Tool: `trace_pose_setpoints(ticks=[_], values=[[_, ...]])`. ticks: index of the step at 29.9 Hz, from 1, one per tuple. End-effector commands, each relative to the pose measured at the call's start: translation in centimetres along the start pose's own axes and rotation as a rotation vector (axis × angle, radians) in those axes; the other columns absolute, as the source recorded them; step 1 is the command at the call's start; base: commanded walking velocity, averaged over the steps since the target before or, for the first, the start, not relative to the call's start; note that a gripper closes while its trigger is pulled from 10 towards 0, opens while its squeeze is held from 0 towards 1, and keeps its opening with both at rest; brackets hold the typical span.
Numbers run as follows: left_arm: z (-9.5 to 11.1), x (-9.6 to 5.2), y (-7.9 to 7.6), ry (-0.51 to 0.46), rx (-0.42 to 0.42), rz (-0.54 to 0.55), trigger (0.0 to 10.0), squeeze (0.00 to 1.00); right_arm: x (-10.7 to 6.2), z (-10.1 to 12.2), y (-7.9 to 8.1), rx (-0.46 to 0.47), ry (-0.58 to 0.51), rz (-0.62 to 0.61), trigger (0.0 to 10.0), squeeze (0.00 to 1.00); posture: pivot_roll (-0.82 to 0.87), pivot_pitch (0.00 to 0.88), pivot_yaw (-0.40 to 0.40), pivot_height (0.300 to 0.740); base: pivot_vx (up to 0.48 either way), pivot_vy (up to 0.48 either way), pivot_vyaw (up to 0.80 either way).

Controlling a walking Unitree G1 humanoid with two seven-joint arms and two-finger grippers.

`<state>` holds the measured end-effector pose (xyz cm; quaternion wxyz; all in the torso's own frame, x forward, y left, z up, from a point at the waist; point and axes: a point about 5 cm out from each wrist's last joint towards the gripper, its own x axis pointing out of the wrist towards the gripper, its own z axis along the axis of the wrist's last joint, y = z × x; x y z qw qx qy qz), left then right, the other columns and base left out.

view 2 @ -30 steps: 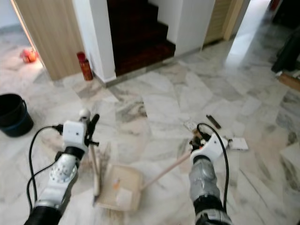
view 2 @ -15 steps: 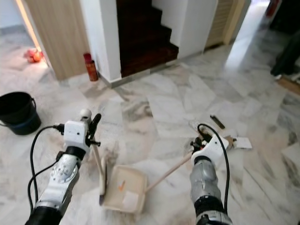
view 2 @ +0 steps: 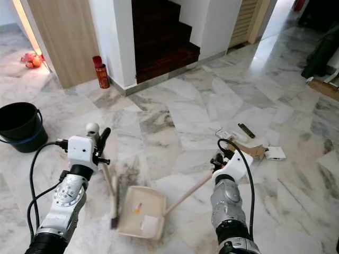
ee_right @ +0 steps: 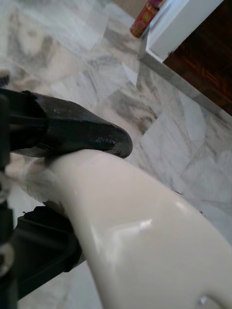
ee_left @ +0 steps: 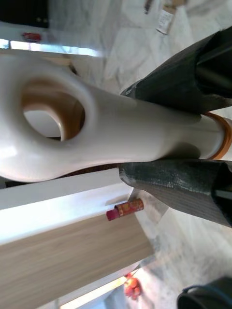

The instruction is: Sweep floor

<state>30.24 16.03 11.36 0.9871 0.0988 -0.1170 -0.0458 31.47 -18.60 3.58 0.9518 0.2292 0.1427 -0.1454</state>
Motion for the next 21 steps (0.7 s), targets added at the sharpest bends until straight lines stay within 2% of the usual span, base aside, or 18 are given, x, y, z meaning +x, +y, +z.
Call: trace_pose_setpoints(ticks=[1,6,21], values=[[0.92,0.51,-0.81,-0.039,-0.001,-0.028,10.0,0.00,0.22,1.18,0.03,0.019,-0.046,0.001,10.0,0.00,0.04,0.000,-0.046,0.740,0.000,0.000,0.00],[0.77,0.48,-0.91,-0.030,-0.001,-0.035,10.0,0.00,0.18,1.30,0.08,0.006,-0.061,0.008,10.0,0.00,0.03,0.000,-0.042,0.740,0.000,0.000,0.28],[0.59,0.49,-1.01,-0.018,-0.004,-0.049,10.0,0.00,0.11,1.19,0.55,-0.010,-0.068,0.035,10.0,0.00,0.04,0.000,-0.038,0.740,0.000,0.000,0.80]])
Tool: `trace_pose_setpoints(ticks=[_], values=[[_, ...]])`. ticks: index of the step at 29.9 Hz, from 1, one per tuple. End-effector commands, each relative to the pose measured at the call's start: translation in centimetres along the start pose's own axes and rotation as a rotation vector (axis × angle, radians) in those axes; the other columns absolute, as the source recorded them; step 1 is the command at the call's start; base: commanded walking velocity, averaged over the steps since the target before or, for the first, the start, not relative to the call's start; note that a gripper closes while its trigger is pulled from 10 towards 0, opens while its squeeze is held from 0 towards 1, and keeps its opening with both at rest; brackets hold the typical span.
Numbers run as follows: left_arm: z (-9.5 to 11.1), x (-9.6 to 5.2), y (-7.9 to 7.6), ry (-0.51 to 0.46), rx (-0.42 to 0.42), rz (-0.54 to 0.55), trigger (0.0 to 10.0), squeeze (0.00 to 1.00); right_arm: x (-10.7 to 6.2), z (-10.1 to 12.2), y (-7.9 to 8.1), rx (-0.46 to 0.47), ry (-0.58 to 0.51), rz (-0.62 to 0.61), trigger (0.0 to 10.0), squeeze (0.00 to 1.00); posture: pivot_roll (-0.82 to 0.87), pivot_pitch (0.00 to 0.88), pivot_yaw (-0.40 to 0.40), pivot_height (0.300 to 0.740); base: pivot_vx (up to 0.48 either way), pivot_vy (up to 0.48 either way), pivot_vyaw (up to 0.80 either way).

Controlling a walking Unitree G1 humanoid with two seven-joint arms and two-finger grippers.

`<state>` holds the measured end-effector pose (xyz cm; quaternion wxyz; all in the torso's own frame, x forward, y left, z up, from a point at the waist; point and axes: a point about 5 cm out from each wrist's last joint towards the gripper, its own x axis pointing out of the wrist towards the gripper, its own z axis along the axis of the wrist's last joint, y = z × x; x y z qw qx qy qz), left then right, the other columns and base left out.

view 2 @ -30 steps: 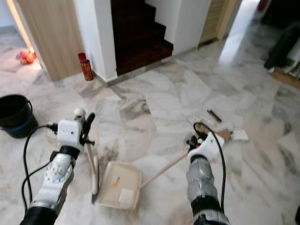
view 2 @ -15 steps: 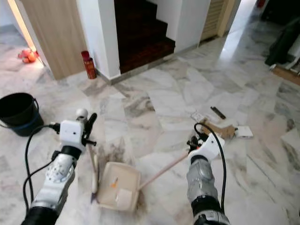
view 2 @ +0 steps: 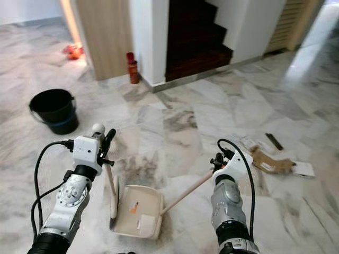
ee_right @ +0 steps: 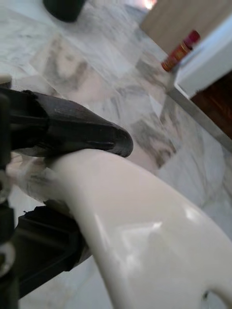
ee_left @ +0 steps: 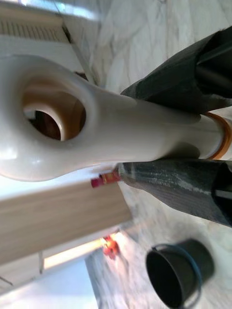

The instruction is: Sweep floor

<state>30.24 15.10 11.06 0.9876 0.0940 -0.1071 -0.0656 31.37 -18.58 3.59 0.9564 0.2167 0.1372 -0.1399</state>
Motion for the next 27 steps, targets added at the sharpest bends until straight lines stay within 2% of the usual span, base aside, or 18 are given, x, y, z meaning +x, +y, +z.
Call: trace_pose_setpoints(ticks=[1,16,27], values=[[0.76,0.47,-0.04,-0.035,0.011,-0.008,10.0,0.00,0.23,1.23,0.53,0.016,-0.055,0.024,10.0,0.00,0.04,0.000,-0.038,0.740,0.000,0.000,0.80],[0.57,0.38,0.35,-0.012,0.019,0.019,10.0,0.00,0.13,1.13,0.41,0.011,-0.054,0.027,10.0,0.00,0.04,0.000,-0.042,0.740,0.000,0.000,0.80],[0.54,0.39,0.51,-0.007,0.022,0.034,10.0,0.00,0.23,1.16,0.93,0.010,-0.045,0.056,10.0,0.00,0.04,0.000,-0.050,0.740,0.000,0.000,0.00]])
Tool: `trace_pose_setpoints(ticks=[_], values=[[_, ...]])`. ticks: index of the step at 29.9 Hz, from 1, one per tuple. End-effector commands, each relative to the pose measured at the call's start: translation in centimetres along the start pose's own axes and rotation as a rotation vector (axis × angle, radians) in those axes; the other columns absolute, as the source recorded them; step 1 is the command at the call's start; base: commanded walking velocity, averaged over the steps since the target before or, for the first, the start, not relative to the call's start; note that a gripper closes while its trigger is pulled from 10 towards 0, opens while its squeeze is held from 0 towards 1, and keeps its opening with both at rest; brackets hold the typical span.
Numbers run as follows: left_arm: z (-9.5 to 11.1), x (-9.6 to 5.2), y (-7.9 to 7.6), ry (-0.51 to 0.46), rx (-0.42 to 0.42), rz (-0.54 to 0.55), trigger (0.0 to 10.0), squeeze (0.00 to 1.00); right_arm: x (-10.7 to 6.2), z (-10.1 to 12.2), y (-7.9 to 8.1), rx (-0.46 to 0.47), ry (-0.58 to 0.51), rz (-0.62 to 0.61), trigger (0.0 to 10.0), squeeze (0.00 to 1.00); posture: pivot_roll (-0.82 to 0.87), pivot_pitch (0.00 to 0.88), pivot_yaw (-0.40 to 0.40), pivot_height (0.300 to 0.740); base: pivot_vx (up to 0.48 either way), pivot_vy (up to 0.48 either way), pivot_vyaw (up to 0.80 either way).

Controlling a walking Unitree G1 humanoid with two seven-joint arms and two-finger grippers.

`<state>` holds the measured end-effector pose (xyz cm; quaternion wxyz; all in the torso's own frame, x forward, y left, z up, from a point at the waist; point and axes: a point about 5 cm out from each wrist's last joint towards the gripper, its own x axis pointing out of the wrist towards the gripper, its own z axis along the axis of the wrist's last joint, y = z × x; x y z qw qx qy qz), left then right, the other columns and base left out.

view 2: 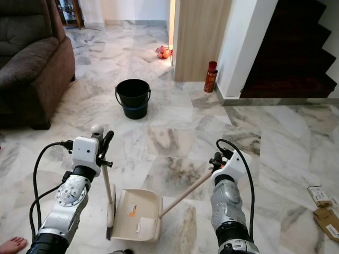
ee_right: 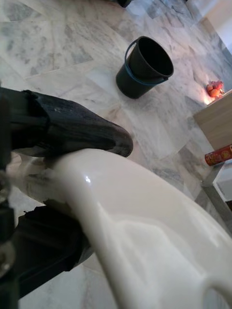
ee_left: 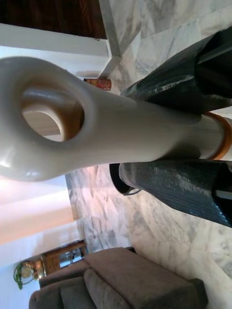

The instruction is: Sweep floor

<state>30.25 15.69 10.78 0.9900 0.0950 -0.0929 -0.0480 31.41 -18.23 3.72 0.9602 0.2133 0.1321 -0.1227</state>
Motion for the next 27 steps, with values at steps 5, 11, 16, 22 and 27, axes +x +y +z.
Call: trace_pose_setpoints(ticks=[5,11,16,22,27], values=[[0.93,0.47,0.00,-0.038,0.019,0.007,10.0,0.00,0.31,1.22,0.57,0.011,-0.044,0.029,10.0,0.00,0.04,0.000,-0.052,0.740,0.254,0.000,0.66],[0.93,0.47,0.02,-0.037,0.020,0.011,10.0,0.00,0.30,1.08,0.59,0.015,-0.034,0.032,10.0,0.00,0.04,0.000,-0.053,0.740,0.273,0.000,0.27],[0.89,0.45,0.01,-0.034,0.021,0.011,10.0,0.00,0.30,1.03,0.63,0.011,-0.029,0.038,10.0,0.00,0.04,0.000,-0.053,0.740,0.280,0.000,0.00],[0.87,0.41,-0.02,-0.033,0.021,0.011,10.0,0.00,0.25,0.93,0.65,0.004,-0.026,0.040,10.0,0.00,0.04,0.000,-0.052,0.740,0.280,0.000,0.00],[0.85,0.40,-0.06,-0.031,0.021,0.012,10.0,0.00,0.23,0.89,0.76,-0.006,-0.026,0.048,10.0,0.00,0.04,0.000,-0.053,0.740,0.280,0.000,0.19]])
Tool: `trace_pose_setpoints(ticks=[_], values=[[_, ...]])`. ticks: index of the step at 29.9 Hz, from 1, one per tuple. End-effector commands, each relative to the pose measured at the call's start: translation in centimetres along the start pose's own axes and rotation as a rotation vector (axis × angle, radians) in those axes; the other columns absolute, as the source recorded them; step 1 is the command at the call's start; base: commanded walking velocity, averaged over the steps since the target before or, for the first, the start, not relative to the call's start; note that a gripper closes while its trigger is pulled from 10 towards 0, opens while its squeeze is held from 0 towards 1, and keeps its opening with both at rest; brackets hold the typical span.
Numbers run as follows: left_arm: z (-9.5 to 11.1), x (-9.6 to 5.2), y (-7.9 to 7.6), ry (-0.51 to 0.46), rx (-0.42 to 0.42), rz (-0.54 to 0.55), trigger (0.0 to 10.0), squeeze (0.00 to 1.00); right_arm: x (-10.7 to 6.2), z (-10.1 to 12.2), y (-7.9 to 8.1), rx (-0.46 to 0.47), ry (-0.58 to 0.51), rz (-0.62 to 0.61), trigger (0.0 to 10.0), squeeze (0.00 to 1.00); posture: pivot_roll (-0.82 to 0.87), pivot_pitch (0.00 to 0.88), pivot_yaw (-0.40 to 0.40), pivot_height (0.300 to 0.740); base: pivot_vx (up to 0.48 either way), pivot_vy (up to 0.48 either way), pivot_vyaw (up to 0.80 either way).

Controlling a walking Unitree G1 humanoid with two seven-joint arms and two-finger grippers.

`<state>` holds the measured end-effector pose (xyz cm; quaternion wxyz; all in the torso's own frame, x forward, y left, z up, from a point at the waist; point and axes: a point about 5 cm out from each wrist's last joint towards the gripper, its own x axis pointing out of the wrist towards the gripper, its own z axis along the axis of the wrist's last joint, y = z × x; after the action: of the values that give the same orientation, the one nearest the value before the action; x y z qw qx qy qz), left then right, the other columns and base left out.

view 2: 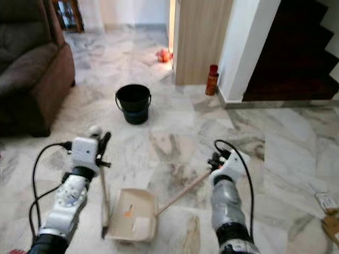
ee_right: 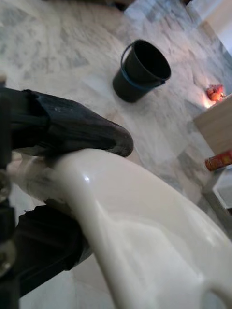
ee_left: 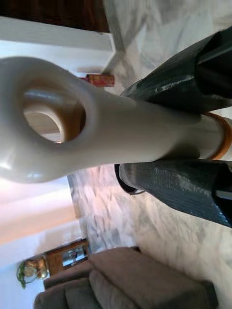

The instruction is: Sweep floor

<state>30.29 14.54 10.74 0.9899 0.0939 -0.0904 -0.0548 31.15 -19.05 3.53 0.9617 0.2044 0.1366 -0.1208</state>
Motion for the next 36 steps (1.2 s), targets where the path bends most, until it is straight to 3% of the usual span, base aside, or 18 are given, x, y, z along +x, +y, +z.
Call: trace_pose_setpoints(ticks=[1,36], values=[[0.67,0.22,1.08,-0.033,0.027,0.026,10.0,0.00,0.25,0.75,1.67,0.014,-0.032,0.050,10.0,0.00,0.04,0.000,-0.053,0.740,0.281,0.000,0.59],[0.65,0.39,1.15,-0.030,0.034,0.022,10.0,0.00,0.23,0.70,2.14,-0.008,-0.038,0.071,10.0,0.00,0.05,0.000,-0.049,0.740,0.280,0.000,0.12]])
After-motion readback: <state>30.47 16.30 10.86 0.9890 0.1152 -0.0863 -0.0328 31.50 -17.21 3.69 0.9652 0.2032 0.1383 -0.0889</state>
